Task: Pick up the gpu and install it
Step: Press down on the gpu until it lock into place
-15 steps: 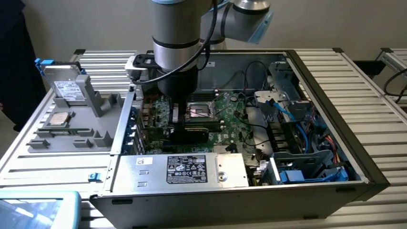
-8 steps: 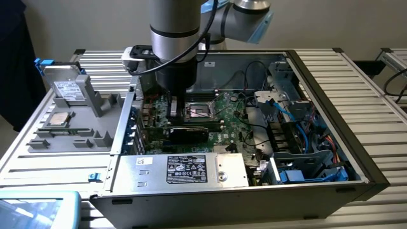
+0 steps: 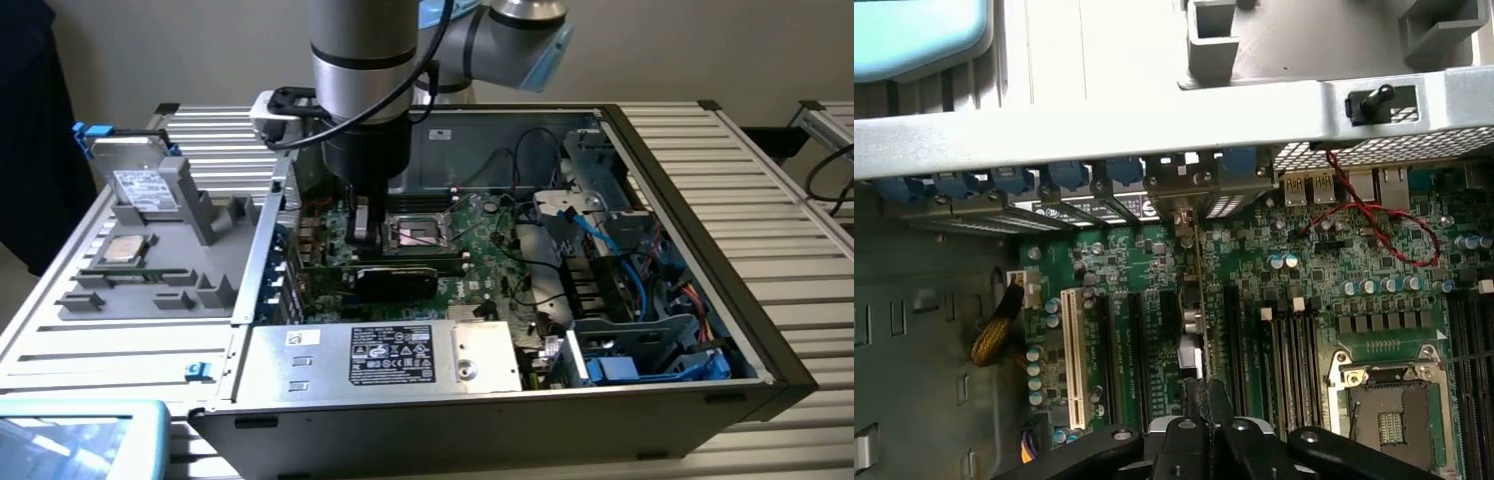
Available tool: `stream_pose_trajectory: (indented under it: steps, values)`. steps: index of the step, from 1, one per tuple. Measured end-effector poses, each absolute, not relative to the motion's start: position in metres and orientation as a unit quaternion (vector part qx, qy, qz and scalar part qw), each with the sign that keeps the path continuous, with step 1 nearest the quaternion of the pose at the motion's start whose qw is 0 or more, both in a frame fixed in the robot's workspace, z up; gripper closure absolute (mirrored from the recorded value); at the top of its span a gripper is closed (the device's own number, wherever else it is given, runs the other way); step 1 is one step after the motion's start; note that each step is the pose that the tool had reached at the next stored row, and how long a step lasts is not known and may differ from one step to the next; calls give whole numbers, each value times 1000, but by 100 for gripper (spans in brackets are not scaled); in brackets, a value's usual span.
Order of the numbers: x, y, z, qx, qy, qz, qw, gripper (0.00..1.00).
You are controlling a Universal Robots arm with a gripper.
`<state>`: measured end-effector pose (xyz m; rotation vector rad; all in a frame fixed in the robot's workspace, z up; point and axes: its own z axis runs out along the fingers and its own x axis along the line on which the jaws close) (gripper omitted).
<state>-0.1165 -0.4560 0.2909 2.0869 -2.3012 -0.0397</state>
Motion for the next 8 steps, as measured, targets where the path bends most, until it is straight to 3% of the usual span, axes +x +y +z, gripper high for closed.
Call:
stream_pose_trajectory:
  steps: [8]
  values:
    - [-116,-456,292,673,-739,-13,18,88]
